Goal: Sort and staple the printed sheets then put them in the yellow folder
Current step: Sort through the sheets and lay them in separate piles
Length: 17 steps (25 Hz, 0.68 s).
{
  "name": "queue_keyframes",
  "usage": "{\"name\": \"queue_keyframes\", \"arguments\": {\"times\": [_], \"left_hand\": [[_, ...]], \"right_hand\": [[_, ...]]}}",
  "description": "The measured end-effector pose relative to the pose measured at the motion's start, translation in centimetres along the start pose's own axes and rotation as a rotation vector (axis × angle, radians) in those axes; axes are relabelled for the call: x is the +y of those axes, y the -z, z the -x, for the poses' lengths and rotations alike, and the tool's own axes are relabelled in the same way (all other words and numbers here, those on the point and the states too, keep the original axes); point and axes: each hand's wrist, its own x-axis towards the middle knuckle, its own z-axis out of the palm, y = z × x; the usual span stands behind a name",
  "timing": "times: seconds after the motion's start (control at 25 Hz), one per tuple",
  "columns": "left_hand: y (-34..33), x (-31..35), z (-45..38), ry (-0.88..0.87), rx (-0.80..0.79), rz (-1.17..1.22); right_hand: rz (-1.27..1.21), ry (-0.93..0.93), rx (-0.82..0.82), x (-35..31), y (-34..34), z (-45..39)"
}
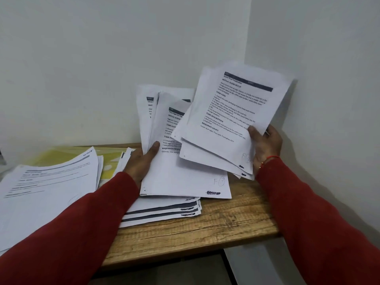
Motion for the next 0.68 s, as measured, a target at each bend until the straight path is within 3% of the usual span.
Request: {"name": "queue_keyframes", "arguments": {"times": [0.28, 0.48, 0.68], "left_hand": [[0.1, -0.3, -0.1, -0.005, -0.006, -0.015], [-0.3, -0.5, 0.1, 0.023, -0.028, -0.01], [-0.6, -0.4, 0.2, 0.029, -0.04, 0.013]], "right_hand": [[-0.082, -0.445, -0.292, 0.1, -0.4, 1.2], [0.128, -0.542, -0.523, 1.2, -0.9, 2.5], [0.223, -0.384, -0.323, 1.6, -1.1, 2.1]]}}
